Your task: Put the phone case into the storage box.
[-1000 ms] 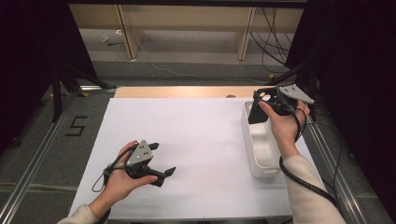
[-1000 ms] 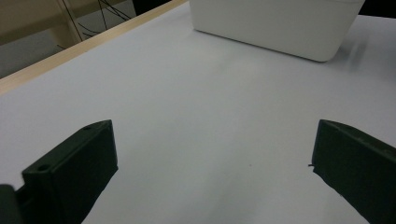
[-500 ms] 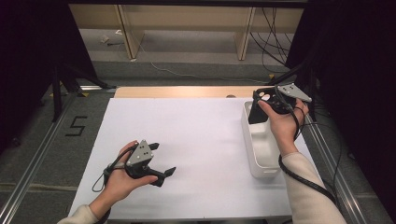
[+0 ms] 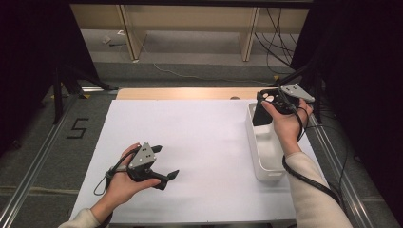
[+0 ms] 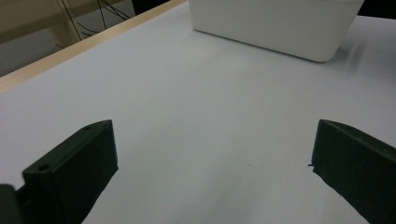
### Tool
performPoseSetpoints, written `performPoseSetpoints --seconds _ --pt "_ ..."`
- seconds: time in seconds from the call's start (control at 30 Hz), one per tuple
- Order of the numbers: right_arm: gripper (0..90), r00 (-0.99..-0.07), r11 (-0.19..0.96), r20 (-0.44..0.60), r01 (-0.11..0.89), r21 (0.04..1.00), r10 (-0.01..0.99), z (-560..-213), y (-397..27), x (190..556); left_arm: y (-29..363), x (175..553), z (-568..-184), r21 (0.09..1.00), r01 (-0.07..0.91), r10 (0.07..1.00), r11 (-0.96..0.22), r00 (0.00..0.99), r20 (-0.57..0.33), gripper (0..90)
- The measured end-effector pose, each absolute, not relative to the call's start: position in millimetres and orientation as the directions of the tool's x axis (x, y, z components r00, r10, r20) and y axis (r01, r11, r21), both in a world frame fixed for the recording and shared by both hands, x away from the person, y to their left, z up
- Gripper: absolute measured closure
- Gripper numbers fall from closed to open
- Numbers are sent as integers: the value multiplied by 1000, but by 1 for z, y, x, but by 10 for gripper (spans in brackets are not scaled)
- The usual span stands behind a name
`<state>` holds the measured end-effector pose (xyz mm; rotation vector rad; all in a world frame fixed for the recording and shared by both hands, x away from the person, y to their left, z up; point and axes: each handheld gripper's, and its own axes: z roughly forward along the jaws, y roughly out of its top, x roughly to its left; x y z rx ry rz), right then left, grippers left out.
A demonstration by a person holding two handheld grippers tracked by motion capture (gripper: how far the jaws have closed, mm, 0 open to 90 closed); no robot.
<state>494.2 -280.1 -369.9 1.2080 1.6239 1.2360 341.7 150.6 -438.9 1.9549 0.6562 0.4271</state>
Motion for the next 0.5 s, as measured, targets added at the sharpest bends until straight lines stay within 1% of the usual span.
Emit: performPoseSetpoints --seconds 0.5 --pt "151 -263 94 -22 266 959 965 -374 -281 503 151 342 -439 894 263 610 -364 792 16 0"
